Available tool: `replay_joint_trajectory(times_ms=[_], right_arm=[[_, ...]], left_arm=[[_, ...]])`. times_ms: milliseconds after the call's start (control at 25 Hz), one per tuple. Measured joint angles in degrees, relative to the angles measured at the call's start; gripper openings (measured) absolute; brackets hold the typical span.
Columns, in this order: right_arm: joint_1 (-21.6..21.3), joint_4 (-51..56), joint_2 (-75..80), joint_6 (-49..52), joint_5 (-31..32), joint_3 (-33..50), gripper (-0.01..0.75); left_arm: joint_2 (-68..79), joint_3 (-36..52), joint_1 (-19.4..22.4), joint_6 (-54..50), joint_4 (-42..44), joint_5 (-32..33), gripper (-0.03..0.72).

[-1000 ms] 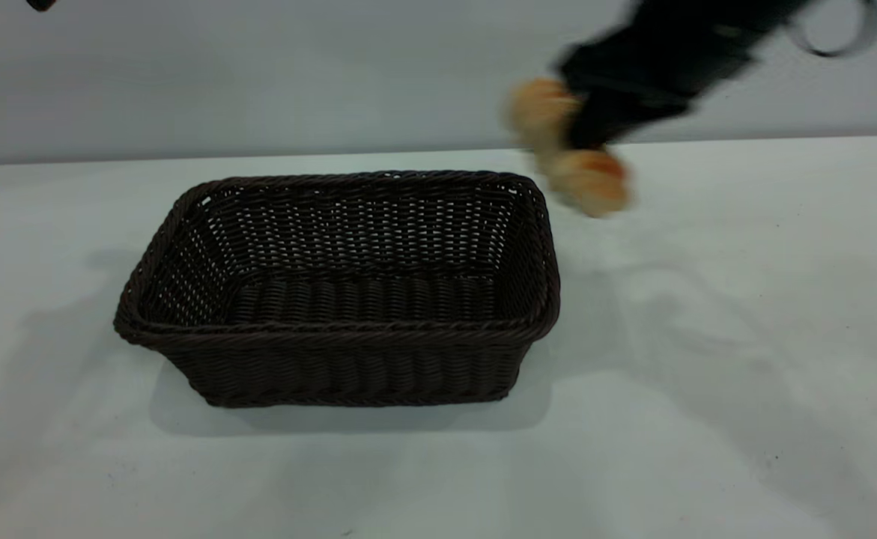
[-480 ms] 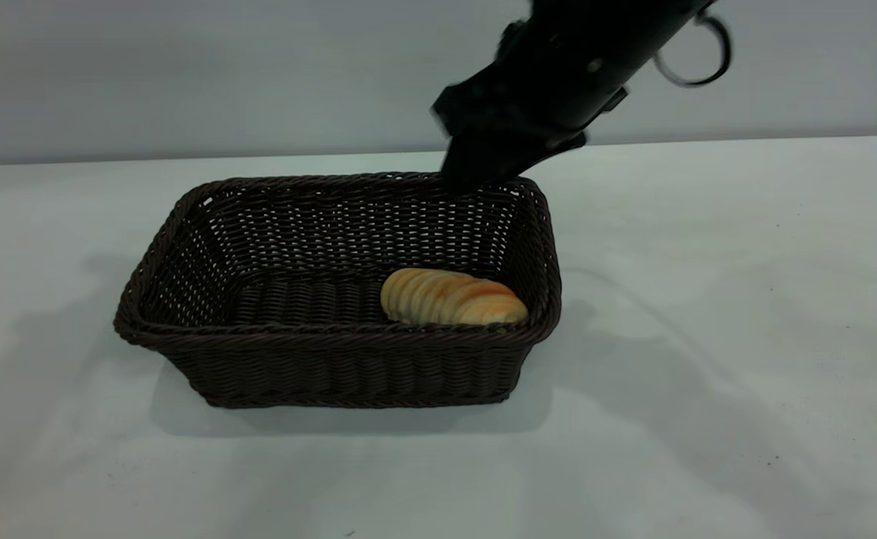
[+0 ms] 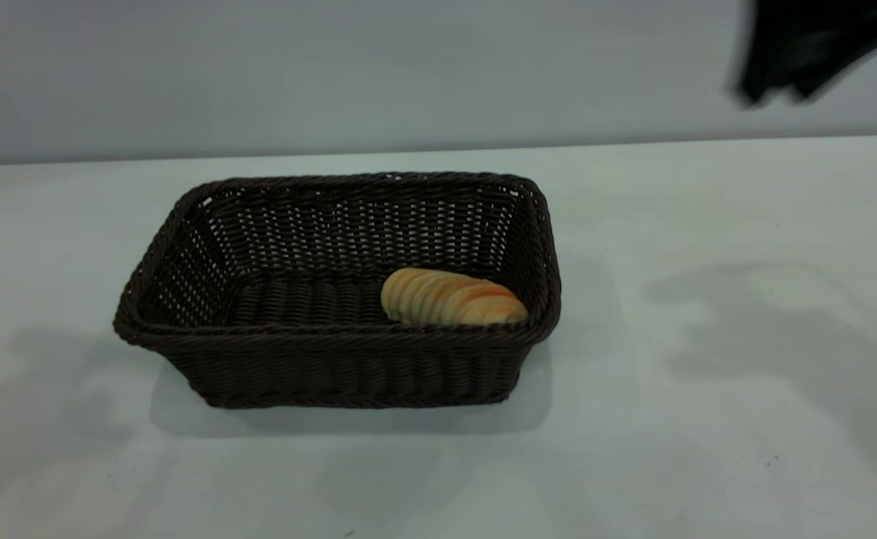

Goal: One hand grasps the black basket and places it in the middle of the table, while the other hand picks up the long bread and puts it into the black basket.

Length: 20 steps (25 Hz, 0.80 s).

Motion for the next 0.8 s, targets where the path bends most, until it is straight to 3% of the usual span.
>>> replay_joint_trajectory(times_ms=[280,800], right_arm=[[-2.1,-11.2,-7.8,8.2,13.5,3.4,0.381],[-2.1,-11.6,-40.8,10.9,15.1,30.0,0.373]], left_arm=[[-15.4,15.3,0.0,0.0,0.0,-0.1,0.541],[-44.0,34.0,0.0,-4.7,0.0,-0.3,0.541]])
